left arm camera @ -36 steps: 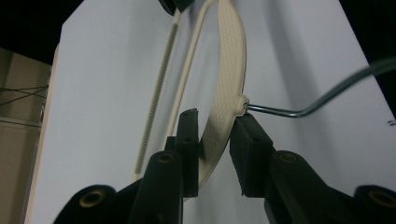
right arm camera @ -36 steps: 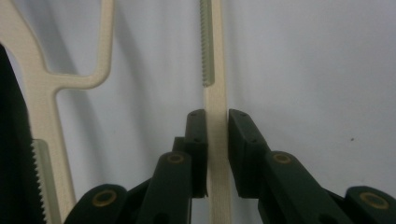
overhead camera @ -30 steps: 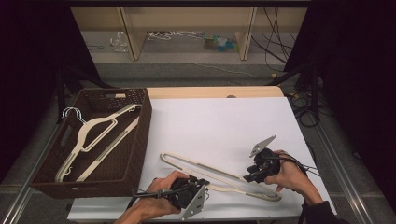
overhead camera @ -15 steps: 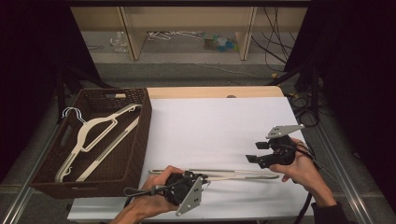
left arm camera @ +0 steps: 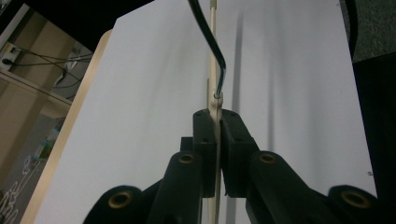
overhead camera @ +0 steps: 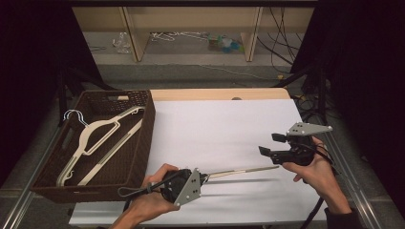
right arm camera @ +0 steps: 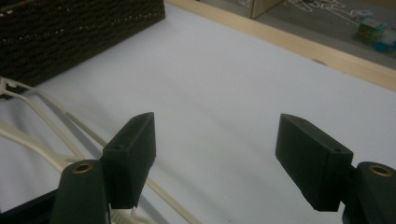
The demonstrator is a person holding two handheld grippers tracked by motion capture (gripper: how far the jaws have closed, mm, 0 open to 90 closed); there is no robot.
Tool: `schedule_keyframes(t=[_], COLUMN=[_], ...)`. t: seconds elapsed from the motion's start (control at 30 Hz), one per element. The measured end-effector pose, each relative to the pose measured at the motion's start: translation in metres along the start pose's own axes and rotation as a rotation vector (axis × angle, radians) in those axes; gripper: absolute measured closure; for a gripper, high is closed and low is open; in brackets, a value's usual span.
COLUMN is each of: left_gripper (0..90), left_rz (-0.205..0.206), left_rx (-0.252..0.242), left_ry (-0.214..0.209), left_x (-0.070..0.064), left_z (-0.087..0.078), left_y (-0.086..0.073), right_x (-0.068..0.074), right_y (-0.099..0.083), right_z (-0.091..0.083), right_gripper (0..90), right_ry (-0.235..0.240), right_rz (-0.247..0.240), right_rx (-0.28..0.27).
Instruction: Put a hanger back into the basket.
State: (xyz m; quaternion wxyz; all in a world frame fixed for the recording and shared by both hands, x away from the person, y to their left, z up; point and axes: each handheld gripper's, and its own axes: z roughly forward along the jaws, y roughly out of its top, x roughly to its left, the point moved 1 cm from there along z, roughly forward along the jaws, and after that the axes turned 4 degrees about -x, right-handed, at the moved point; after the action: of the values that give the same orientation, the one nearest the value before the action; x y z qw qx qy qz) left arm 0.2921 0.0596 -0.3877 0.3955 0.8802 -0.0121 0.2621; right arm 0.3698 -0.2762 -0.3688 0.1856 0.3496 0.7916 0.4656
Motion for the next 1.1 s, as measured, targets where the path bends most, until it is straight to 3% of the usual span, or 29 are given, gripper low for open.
schedule_keyframes(t=[0.23, 0.43, 0.63, 0.7, 0.73, 0.97, 1.1], left_gripper=[85.4, 85.5, 85.6, 85.6, 85.6, 85.6, 85.5], left_rz=[-0.180, -0.301, -0.448, -0.472, -0.505, -0.643, -0.698], left_rx=[-0.033, -0.065, -0.122, -0.142, -0.158, -0.249, -0.295], left_ry=[0.032, 0.049, 0.061, 0.062, 0.063, 0.059, 0.064], left_x=[0.018, 0.038, 0.057, 0.063, 0.065, 0.084, 0.097], left_z=[-0.011, -0.021, -0.026, -0.030, -0.032, -0.054, -0.069], left_y=[-0.005, -0.013, -0.021, -0.022, -0.022, -0.028, -0.030], right_x=[0.005, 0.010, 0.026, 0.031, 0.033, 0.044, 0.048], right_y=[0.007, 0.008, -0.001, -0.005, -0.007, -0.023, -0.032], right_z=[-0.022, -0.035, -0.036, -0.034, -0.034, -0.024, -0.019], right_gripper=[28.6, 26.4, 26.4, 26.4, 26.4, 26.4, 26.4], right_ry=[-0.014, -0.035, -0.021, -0.015, -0.005, 0.020, 0.045], right_rz=[0.005, -0.004, -0.011, -0.018, -0.018, -0.029, -0.040], right_rx=[-0.078, -0.139, -0.142, -0.148, -0.122, -0.103, -0.102])
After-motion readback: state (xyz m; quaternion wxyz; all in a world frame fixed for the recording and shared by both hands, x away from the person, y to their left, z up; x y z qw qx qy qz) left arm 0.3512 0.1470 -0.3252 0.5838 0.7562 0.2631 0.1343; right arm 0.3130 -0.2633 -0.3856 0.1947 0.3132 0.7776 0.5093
